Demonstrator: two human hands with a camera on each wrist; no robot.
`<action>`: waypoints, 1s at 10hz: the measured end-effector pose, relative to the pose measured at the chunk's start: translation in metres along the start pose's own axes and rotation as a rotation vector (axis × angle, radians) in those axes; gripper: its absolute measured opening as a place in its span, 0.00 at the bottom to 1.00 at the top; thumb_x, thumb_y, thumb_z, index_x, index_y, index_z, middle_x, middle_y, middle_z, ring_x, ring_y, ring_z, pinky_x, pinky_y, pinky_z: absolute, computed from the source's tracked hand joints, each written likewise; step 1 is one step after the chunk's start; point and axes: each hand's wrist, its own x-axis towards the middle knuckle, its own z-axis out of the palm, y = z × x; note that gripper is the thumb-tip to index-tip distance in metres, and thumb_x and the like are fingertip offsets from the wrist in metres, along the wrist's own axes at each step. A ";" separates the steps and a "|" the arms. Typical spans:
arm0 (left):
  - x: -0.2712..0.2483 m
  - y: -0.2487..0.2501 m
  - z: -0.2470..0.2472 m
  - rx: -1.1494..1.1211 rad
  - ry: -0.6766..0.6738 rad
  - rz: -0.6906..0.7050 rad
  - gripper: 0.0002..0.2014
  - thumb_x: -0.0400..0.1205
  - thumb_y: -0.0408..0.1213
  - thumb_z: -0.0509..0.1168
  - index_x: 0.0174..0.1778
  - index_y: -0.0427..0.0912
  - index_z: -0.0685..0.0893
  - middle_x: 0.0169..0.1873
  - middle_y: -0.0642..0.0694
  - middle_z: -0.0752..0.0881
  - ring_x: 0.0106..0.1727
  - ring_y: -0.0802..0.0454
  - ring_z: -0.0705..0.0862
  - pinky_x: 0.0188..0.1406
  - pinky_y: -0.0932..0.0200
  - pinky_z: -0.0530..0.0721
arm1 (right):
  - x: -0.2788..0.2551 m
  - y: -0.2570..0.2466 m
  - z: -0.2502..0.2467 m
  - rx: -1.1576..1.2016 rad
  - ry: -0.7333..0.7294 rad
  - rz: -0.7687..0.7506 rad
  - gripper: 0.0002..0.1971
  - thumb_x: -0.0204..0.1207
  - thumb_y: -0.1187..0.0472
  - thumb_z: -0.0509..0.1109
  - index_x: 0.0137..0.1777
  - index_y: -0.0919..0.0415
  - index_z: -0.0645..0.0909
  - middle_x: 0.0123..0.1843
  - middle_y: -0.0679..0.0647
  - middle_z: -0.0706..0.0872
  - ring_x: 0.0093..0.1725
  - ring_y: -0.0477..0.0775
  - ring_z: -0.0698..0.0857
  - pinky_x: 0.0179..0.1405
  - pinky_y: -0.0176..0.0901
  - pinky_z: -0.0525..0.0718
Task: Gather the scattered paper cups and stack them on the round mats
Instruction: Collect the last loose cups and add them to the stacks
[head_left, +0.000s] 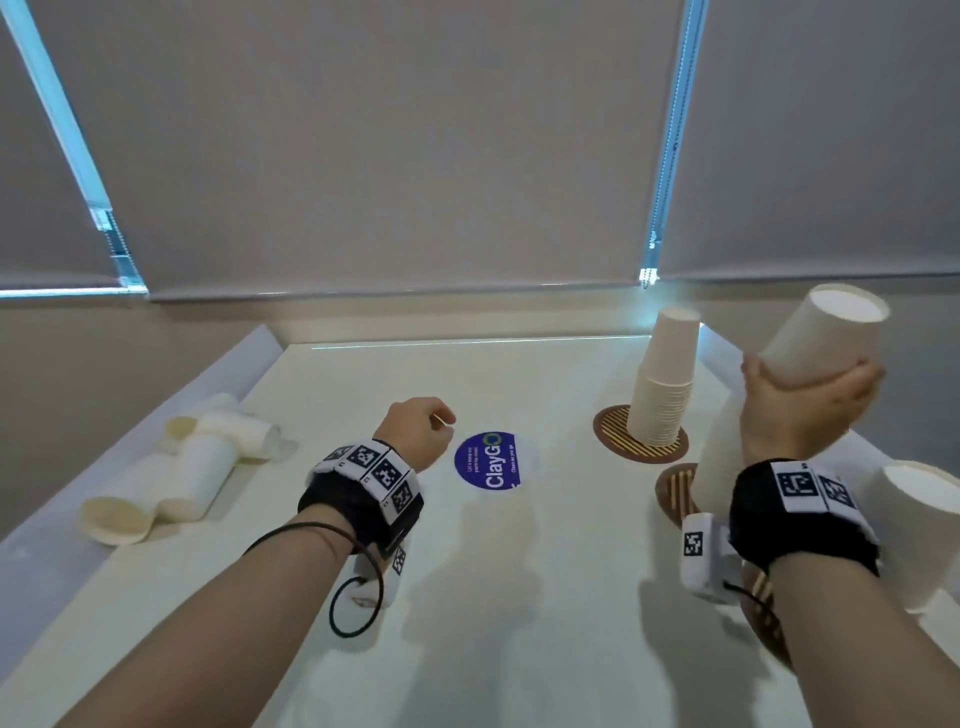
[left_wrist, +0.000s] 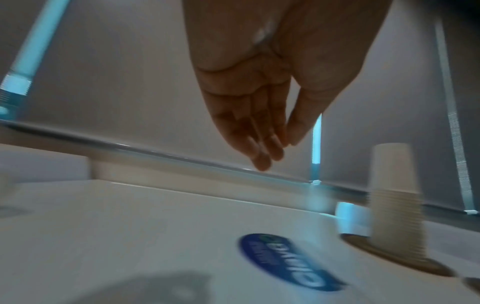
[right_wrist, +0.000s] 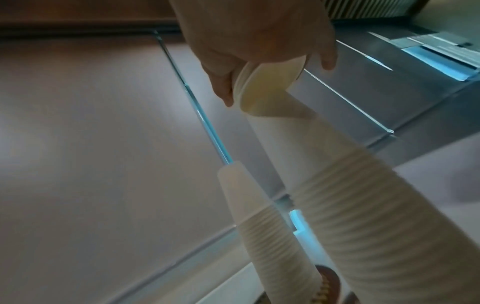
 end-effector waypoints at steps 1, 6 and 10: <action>-0.001 -0.043 -0.029 0.102 0.118 -0.179 0.13 0.79 0.33 0.62 0.56 0.42 0.86 0.57 0.43 0.87 0.59 0.45 0.83 0.59 0.57 0.80 | -0.003 0.008 0.003 -0.020 -0.029 0.005 0.43 0.58 0.47 0.79 0.69 0.70 0.67 0.69 0.63 0.76 0.67 0.61 0.76 0.65 0.51 0.74; -0.020 -0.175 -0.092 0.398 0.232 -0.742 0.30 0.76 0.37 0.70 0.72 0.32 0.69 0.68 0.27 0.70 0.70 0.30 0.71 0.69 0.40 0.73 | -0.009 0.037 0.015 -0.320 -0.226 0.289 0.41 0.60 0.59 0.82 0.71 0.65 0.65 0.72 0.65 0.74 0.73 0.68 0.71 0.73 0.70 0.66; -0.015 -0.202 -0.066 0.148 0.326 -0.799 0.39 0.78 0.39 0.69 0.79 0.29 0.56 0.68 0.20 0.69 0.69 0.25 0.72 0.68 0.35 0.70 | -0.101 -0.028 0.050 0.104 -0.153 -0.507 0.34 0.64 0.63 0.71 0.72 0.71 0.70 0.70 0.67 0.75 0.71 0.60 0.69 0.76 0.57 0.64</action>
